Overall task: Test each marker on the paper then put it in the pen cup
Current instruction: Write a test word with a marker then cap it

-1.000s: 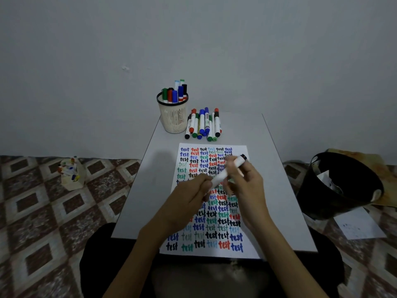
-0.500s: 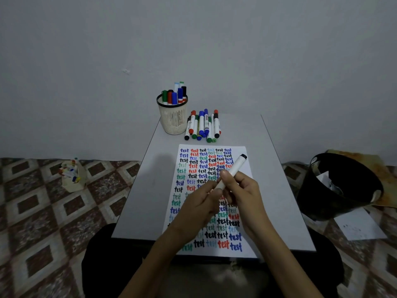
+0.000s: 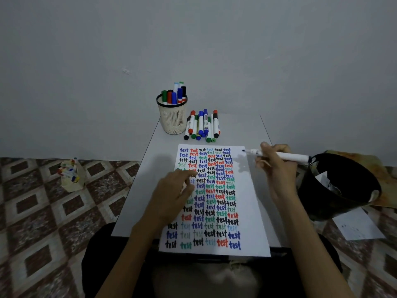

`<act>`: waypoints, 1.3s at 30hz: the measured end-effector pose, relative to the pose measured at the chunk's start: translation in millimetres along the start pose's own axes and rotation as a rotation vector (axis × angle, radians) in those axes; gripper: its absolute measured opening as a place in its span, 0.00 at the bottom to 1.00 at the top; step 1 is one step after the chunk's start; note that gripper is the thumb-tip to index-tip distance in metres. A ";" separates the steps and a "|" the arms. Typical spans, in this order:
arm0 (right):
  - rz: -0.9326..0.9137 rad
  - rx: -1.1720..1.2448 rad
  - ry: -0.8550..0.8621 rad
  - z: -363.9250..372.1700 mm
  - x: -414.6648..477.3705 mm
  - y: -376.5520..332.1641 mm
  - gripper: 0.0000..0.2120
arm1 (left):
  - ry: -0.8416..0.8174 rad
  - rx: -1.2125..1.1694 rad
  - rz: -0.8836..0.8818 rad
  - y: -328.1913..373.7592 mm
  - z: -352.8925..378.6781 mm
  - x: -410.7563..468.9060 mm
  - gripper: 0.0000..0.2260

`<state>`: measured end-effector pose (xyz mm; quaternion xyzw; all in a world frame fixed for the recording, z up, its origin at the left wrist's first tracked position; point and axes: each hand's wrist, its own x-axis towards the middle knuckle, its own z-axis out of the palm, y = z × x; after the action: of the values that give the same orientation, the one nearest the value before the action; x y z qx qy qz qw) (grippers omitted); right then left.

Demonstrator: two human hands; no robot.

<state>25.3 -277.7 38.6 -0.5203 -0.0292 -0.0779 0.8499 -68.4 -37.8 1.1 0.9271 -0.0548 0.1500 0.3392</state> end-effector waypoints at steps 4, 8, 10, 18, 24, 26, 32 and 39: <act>0.061 -0.013 0.018 -7.2 34.4 14.8 0.05 | -0.060 0.224 0.053 -28.7 9.0 0.2 0.24; 0.100 -0.094 -0.070 3.7 57.6 30.9 0.03 | -0.068 0.231 0.049 -33.7 14.5 -2.1 0.24; 0.089 -0.212 -0.103 11.3 68.8 36.5 0.06 | -0.068 0.235 0.045 -32.9 14.4 -1.9 0.24; -0.027 -0.601 -0.087 31.4 104.5 63.2 0.15 | -0.068 0.226 0.037 -37.5 17.1 -2.0 0.22; -0.053 -0.634 -0.080 24.4 112.8 74.4 0.17 | -0.046 0.223 0.051 -35.5 16.9 -3.1 0.21; -0.053 -0.626 -0.075 22.5 114.7 75.5 0.17 | -0.037 0.230 0.057 -35.7 17.7 -3.1 0.20; -0.043 -0.651 -0.100 21.3 117.3 79.0 0.16 | -0.038 0.255 0.056 -35.2 18.7 -3.7 0.20; -0.085 -0.664 -0.132 23.1 117.4 81.1 0.15 | -0.043 0.260 0.052 -34.1 17.6 -3.4 0.19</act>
<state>155.0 -232.9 -6.9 -0.7707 -0.0788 -0.0849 0.6265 -60.5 -23.0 -33.6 0.9645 -0.0661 0.1446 0.2109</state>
